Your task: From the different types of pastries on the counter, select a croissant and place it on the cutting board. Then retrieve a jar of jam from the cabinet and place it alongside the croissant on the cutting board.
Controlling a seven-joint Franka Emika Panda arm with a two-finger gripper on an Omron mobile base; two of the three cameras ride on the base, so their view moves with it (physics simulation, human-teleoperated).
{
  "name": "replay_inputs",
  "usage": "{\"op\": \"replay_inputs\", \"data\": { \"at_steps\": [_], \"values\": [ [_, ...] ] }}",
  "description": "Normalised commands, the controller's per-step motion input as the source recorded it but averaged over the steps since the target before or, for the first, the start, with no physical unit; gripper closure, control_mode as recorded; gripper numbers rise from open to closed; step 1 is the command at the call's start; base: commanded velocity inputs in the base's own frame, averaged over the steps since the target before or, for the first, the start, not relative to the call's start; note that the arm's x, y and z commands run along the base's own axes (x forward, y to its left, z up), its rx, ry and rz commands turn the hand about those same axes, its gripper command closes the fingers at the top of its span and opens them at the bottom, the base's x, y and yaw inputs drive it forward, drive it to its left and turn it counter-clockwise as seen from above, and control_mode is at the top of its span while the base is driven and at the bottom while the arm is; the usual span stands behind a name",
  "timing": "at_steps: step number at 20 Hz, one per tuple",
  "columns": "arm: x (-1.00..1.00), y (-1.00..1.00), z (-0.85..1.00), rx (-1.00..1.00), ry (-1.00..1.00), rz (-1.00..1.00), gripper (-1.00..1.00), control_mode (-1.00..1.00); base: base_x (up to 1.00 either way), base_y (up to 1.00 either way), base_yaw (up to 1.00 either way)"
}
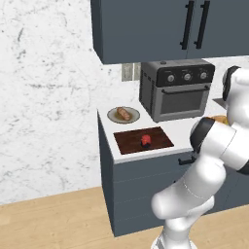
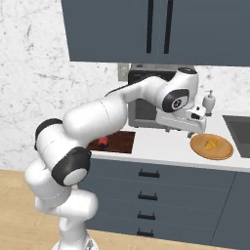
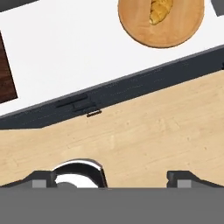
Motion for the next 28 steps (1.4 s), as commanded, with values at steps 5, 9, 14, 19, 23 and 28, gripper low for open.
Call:
{"op": "replay_inputs", "data": {
  "at_steps": [5,9,14,19,23,28],
  "values": [
    [0.77,-0.20,-0.27,0.00,0.00,-0.09,-1.00,-1.00,0.00,0.00,0.00],
    [0.55,-0.83,-0.39,0.00,0.00,-0.07,-1.00,-1.00,0.00,0.00,0.00],
    [0.51,-0.75,-0.28,0.00,-0.03,-0.07,-1.00,-1.00,0.00,0.00,0.00],
    [0.51,-0.17,-0.04,0.00,-0.10,-0.08,-1.00,-1.00,0.00,0.00,0.00],
    [0.56,0.00,0.00,0.00,-0.12,-0.08,-1.00,-1.00,0.00,0.00,0.00],
    [0.45,-0.18,-0.10,0.00,-0.05,-0.06,-1.00,-1.00,0.00,0.00,0.00]
  ]
}}
